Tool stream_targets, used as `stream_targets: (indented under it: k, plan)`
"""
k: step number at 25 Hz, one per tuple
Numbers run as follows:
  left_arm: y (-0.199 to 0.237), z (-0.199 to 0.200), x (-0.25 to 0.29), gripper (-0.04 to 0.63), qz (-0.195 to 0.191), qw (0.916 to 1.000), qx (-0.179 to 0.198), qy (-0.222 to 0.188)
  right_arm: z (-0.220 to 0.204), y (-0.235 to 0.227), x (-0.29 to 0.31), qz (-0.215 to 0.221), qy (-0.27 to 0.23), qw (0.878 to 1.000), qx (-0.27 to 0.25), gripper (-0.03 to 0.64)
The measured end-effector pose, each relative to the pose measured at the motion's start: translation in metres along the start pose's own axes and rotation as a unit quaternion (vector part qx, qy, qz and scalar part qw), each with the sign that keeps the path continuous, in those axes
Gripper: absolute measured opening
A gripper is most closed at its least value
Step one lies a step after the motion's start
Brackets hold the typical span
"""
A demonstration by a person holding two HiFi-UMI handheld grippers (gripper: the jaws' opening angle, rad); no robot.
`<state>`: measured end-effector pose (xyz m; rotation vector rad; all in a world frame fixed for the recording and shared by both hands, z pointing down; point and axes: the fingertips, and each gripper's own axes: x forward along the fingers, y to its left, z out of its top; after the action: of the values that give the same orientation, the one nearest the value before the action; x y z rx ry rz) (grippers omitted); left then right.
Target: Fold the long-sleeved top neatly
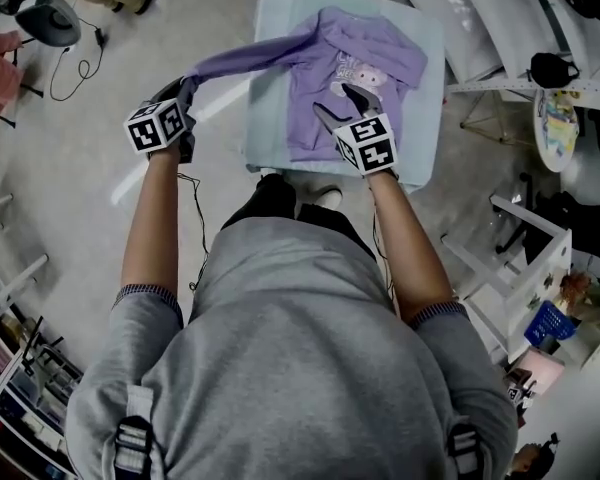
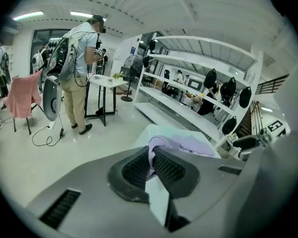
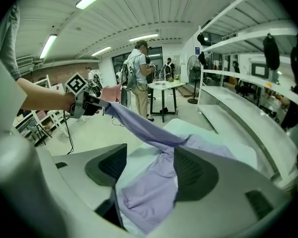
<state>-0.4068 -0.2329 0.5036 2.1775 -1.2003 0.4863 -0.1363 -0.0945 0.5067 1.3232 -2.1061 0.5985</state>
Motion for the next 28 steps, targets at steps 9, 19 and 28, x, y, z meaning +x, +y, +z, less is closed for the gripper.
stream_targets:
  k: [9, 19, 28]
  plan:
    - [0.049, 0.029, 0.017, 0.034, -0.004, 0.9993, -0.038, -0.001, 0.022, -0.01, 0.028, -0.011, 0.019, 1.0, -0.001, 0.311]
    - [0.017, 0.076, 0.044, 0.034, -0.073, 0.9964, -0.031, 0.032, 0.051, -0.034, 0.028, -0.042, 0.02, 0.999, -0.007, 0.313]
    - [-0.065, 0.105, 0.072, 0.034, -0.103, 0.9932, 0.021, 0.05, 0.059, -0.072, 0.011, -0.046, 0.004, 0.999, -0.016, 0.313]
